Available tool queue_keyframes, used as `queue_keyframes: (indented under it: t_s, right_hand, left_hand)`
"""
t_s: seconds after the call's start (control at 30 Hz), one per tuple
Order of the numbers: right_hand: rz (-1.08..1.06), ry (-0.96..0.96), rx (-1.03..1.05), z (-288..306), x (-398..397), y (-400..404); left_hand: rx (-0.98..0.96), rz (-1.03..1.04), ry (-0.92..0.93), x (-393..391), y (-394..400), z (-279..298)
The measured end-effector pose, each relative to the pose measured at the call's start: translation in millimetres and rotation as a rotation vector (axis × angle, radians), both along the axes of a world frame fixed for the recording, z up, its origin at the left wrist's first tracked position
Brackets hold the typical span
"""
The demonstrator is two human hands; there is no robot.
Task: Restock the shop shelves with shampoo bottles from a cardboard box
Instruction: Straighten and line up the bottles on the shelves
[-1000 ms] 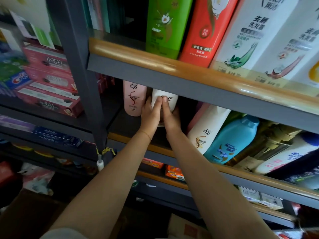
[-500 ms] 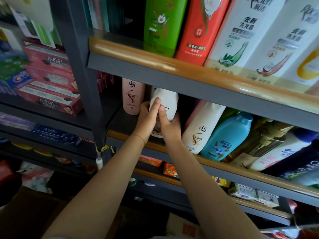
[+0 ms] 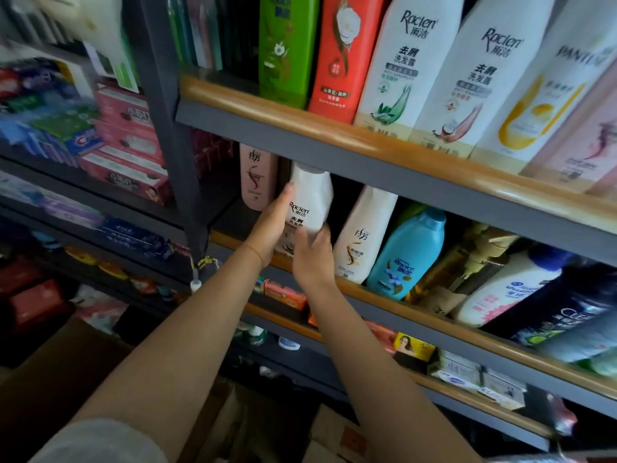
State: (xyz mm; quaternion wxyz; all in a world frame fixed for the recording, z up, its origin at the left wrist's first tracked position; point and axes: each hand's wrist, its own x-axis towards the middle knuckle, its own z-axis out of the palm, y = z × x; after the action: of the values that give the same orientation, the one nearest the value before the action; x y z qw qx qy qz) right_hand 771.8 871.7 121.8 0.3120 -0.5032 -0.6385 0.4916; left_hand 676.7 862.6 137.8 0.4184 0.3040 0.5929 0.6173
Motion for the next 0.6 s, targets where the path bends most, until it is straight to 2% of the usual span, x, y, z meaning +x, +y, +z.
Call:
queue_keyframes:
  t_s: [0.27,0.43,0.6]
  right_hand:
    - [0.019,-0.039,0.081,-3.6,17.4,-22.3]
    - [-0.047,-0.053,0.12,-12.8,22.8,-40.9]
    - [-0.179,-0.002,0.183,-12.2,24.7,-44.0]
  left_hand:
    - [-0.034,-0.025,-0.037,7.8,-7.0,-0.3]
    - [-0.042,-0.043,-0.145,6.8,-0.1,-2.2]
    - [-0.032,-0.071,-0.163,12.4,4.9,-3.6]
